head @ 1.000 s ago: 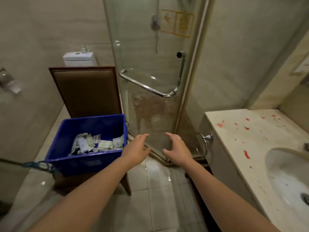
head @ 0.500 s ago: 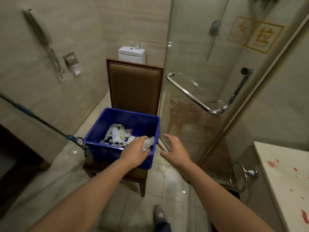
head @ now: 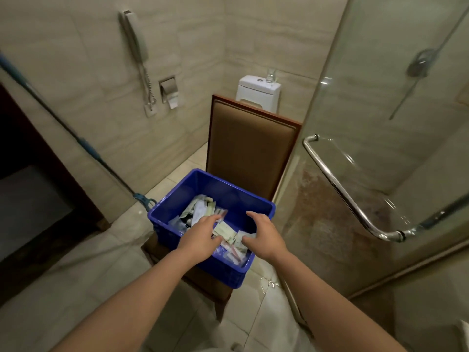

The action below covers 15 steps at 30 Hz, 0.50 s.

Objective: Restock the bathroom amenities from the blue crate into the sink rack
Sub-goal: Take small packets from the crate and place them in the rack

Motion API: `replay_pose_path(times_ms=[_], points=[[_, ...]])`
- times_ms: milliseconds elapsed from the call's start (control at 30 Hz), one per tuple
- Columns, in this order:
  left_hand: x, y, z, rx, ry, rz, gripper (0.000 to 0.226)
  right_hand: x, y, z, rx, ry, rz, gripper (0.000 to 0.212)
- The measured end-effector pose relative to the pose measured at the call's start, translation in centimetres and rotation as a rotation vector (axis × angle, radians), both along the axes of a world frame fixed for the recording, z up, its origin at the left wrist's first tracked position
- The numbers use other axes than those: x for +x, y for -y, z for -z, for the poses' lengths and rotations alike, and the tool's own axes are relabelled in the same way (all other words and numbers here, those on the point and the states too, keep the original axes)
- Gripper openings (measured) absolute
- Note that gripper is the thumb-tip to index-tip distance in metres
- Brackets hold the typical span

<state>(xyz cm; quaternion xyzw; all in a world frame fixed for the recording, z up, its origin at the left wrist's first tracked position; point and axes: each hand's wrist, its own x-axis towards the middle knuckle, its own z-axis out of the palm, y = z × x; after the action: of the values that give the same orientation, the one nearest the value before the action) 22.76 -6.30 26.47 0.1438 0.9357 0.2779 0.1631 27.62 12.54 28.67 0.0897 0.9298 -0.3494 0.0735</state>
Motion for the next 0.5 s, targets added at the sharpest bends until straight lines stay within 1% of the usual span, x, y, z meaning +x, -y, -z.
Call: replay_pose_path(times_ms=[233, 500], points=[[-1.6, -0.5, 1.8, -0.040, 0.010, -0.088, 0.058, -3.6, -1.2, 1.2, -0.006, 0.041, -0.094, 0.075], [-4.1, -1.1, 3.7, -0.047, 0.097, -0.118, 0.059, -6.2, -2.5, 3.2, -0.020, 0.137, -0.108, 0.074]])
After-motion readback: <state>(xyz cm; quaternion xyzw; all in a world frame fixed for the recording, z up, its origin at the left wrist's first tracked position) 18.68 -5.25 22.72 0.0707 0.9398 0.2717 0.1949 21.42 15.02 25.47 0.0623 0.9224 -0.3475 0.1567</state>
